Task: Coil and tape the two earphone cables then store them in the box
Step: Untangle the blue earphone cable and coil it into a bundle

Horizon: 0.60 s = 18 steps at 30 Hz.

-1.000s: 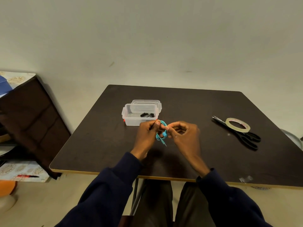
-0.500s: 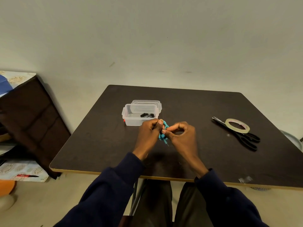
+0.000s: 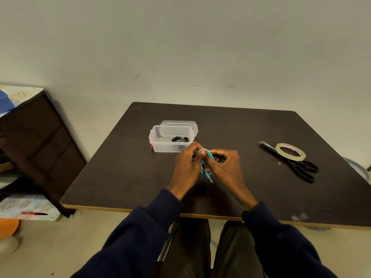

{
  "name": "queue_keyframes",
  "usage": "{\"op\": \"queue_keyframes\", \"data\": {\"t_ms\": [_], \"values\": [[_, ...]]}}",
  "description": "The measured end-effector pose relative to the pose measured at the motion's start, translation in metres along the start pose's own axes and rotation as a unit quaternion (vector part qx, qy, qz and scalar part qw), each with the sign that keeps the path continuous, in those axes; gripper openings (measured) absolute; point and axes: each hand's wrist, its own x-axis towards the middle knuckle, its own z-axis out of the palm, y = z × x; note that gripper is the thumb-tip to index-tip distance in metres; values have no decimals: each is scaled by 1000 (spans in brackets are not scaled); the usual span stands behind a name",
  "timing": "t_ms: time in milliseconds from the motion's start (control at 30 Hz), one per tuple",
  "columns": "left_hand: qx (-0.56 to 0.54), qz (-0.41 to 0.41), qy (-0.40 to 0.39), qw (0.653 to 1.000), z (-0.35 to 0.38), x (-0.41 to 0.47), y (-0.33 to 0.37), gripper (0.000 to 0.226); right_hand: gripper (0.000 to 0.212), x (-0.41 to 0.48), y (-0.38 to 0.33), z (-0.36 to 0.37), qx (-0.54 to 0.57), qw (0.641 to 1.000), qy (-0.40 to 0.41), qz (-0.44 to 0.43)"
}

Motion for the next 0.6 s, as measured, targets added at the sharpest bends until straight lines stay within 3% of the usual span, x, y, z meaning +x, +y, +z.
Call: {"op": "queue_keyframes", "data": {"t_ms": [233, 400, 600], "values": [[37, 20, 2, 999, -1, 2, -4, 27, 25, 3, 5, -8, -4, 999, -25, 41], [-17, -20, -38, 999, -7, 2, -4, 24, 22, 8, 12, -23, 124, 978, -121, 119], [-107, -69, -61, 990, -14, 2, -1, 17, 26, 5, 22, -37, 286, 919, -211, 169]]}}
